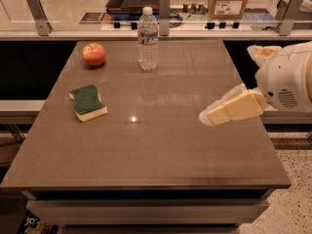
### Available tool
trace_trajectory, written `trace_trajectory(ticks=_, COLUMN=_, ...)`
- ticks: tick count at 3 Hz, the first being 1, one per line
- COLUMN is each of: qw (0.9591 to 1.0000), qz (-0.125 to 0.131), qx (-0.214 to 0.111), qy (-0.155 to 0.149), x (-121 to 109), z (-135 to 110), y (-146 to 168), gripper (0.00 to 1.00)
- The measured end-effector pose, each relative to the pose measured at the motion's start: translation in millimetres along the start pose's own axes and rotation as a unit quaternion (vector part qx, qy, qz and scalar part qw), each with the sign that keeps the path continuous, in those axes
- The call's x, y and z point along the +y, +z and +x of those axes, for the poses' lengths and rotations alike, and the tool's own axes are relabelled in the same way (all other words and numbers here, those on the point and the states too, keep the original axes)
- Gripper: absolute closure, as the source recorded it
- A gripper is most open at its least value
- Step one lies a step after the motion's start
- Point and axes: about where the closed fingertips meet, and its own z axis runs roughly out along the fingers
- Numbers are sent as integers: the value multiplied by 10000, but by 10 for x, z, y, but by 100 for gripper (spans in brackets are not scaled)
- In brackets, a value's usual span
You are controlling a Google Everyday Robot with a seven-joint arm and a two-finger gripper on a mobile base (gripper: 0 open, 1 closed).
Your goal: Pick apple
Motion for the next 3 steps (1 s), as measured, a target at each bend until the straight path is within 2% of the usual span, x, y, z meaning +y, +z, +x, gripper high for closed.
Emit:
trace_trajectory(ticks=1, qw=9994, qz=300, qx=-180, qy=53, x=-130, z=-81, y=17, gripper=0)
trace_trajectory(ticks=2, qw=9994, qz=290, qx=-173, qy=42, x=-126, z=-82, y=16, gripper=0)
trace_trajectory(ticks=3, qw=9990, qz=280, qx=-345, qy=-33, x=-90, z=-175, y=87, gripper=0)
